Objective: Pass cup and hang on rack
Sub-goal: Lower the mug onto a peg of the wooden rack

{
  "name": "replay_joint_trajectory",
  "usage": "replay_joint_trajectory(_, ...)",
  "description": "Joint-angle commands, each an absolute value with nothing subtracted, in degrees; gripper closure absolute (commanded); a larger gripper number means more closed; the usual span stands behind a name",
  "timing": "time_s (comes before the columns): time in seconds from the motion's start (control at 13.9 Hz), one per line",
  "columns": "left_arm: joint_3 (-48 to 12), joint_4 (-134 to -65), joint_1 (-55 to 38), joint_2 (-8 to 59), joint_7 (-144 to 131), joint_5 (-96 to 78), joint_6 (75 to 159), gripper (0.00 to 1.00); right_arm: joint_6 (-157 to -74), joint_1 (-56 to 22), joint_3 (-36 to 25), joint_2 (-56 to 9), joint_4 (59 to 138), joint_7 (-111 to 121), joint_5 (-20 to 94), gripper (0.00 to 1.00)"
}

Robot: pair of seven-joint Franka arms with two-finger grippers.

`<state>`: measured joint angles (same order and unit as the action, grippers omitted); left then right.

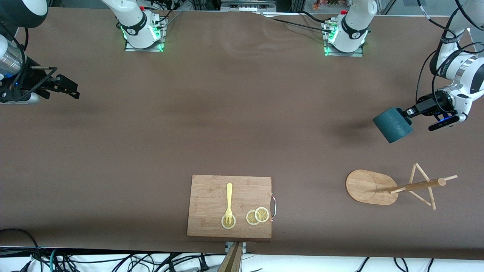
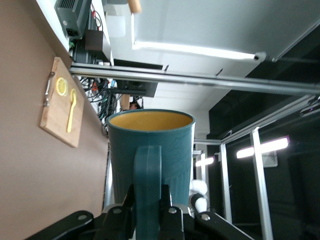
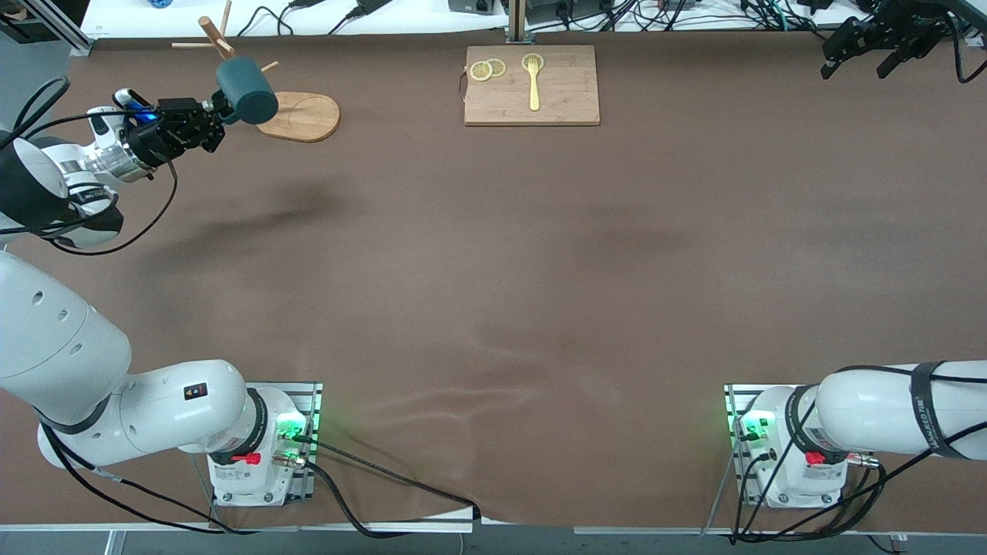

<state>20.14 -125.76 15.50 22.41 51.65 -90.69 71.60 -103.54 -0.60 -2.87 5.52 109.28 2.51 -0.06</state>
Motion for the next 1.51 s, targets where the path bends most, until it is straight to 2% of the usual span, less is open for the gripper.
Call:
replay_joint_trajectory(0.0, 19.69, -124.19, 16.0, 25.48, 47.29, -96.65, 68.48, 1.0, -103.01, 0.18, -2.2, 5.19, 108.19, 3.43, 0.26, 0.0)
replay_joint_trajectory(0.29, 18.55, -120.51, 15.91, 31.81, 45.26, -104.15, 64.69, 1.0, -103.01, 0.09, -2.2, 5.19, 108.11, 3.43, 0.26, 0.0)
replay_joint_trajectory(1.43, 18.63, -108.03, 16.96, 43.15, 41.4, -110.83, 65.21, 1.0, -103.01, 0.09, -2.2, 5.1, 108.02, 3.43, 0.26, 0.0)
